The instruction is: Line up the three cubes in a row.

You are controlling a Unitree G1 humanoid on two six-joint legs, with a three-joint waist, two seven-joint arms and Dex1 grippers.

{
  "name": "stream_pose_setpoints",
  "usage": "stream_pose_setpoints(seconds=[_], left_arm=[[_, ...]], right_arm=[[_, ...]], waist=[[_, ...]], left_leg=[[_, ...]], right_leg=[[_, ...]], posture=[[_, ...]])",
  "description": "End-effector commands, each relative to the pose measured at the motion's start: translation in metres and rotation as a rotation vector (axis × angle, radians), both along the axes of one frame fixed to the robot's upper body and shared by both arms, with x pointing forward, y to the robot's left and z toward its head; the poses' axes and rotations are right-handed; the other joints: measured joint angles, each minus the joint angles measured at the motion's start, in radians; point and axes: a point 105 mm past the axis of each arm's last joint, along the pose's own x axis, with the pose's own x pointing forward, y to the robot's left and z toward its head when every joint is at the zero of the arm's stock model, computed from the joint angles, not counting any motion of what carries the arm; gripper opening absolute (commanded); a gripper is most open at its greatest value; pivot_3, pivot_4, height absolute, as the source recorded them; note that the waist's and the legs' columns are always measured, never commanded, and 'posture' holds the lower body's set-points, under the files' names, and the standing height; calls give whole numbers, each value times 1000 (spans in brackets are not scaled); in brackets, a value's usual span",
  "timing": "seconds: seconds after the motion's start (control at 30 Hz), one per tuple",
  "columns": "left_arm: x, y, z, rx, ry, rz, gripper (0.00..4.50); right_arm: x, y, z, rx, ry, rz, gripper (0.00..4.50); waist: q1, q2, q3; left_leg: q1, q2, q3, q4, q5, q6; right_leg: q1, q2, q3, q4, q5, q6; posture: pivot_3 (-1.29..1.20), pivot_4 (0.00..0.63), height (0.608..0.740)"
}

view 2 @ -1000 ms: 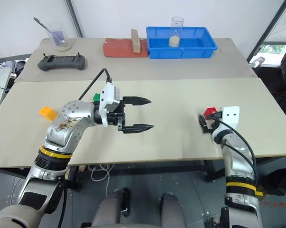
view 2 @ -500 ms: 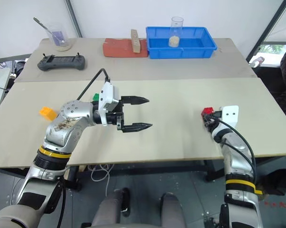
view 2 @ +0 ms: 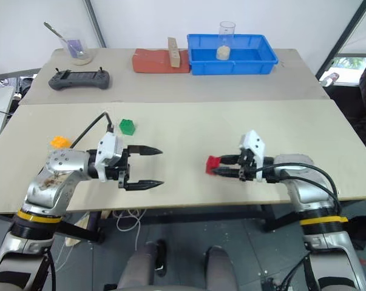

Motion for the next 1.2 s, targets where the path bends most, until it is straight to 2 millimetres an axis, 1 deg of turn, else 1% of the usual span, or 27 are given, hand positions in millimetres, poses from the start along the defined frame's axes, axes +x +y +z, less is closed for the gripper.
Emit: stream_pose_setpoints(seconds=[0.03, 0.17, 0.3, 0.43, 0.57, 0.6, 0.73, 0.77, 0.8, 0.9, 0.97, 1.07, 1.13, 1.2], left_arm=[[-12, 1, 15, -18, -67, -18, 4500], [-21, 2, 14, -11, -55, -14, 4500], [-26, 3, 12, -7, -44, -14, 4500], [-27, -1, 13, -5, -40, -20, 4500], [-29, -1, 11, 7, -17, -26, 4500], [-29, -1, 11, 9, -15, -25, 4500], [-28, -1, 8, 12, -6, -21, 4500], [-28, -1, 7, 12, -5, -21, 4500], [-28, -1, 7, 12, -4, -19, 4500], [-23, 2, 3, 6, 7, 13, 4500], [-10, 15, -5, -2, 19, 116, 4500], [6, 35, -20, -29, 23, 287, 4500], [10, 40, -28, -52, 24, 360, 4500], [11, 40, -33, -71, 24, 402, 4500]], right_arm=[[0, -4, 3, -62, -55, 112, 1394], [4, -19, -6, -129, -53, 155, 1394], [9, -25, -11, -169, -64, 179, 1394], [13, -29, -21, -207, -72, 194, 1394], [16, -33, -22, -227, -88, 195, 1394], [17, -34, -23, -233, -90, 195, 2417], [20, -42, -22, -275, -101, 190, 3763], [21, -44, -21, -278, -102, 185, 4152], [22, -46, -19, -278, -102, 177, 4448], [22, -52, -14, -288, -105, 170, 4483], [20, -53, -3, -266, -104, 154, 4483], [15, -48, 16, -197, -116, 106, 4483], [8, -42, 25, -152, -114, 77, 4483], [1, -40, 27, -136, -109, 49, 4483]], waist=[[4, 0, 0], [11, 0, 0], [11, 0, 0], [9, 0, 0], [7, 0, 0], [7, 0, 0], [8, 0, 0], [7, 0, 0], [6, 0, 0], [5, 1, 0], [6, 1, 0], [6, 1, 0], [6, 1, 0], [9, 1, 0]], left_leg=[[0, 0, 0, 1, 0, 0], [0, 0, 0, 2, 0, 0], [0, 0, 0, 2, 0, 0], [0, 1, 0, 2, 0, -1], [0, 1, 0, 2, 0, -1], [0, 1, 0, 2, 0, -1], [0, 0, 0, 3, 0, -1], [0, 0, 0, 3, 0, -1], [0, 0, 1, 3, 0, -1], [0, 1, 0, 3, 0, -1], [0, 0, 0, 3, 0, -1], [0, 1, 0, 3, 0, -1], [0, 1, 0, 3, 0, -1], [0, 1, 0, 3, 0, -1]], right_leg=[[0, 0, 0, 0, 0, 0], [0, 0, -1, 0, 0, 0], [0, 0, -1, 0, 0, 0], [0, 0, -1, 1, 1, 2], [0, 0, -1, 1, 2, 3], [0, 0, -1, 1, 2, 3], [0, 0, -1, 1, 2, 3], [0, 0, -1, 1, 2, 3], [0, 0, -1, 1, 2, 3], [0, 0, -1, 2, 2, 3], [0, 0, -1, 2, 2, 3], [0, 0, -1, 2, 2, 3], [-1, 0, -1, 3, 2, 2], [0, 0, -1, 3, 2, 2]], posture=[[0, 150, 740], [0, 150, 740], [0, 150, 740], [0, 150, 740], [0, 150, 740], [0, 150, 740], [0, 150, 740], [0, 150, 740], [0, 150, 740], [0, 150, 740], [0, 150, 740], [0, 150, 740], [0, 150, 740], [0, 150, 740]])
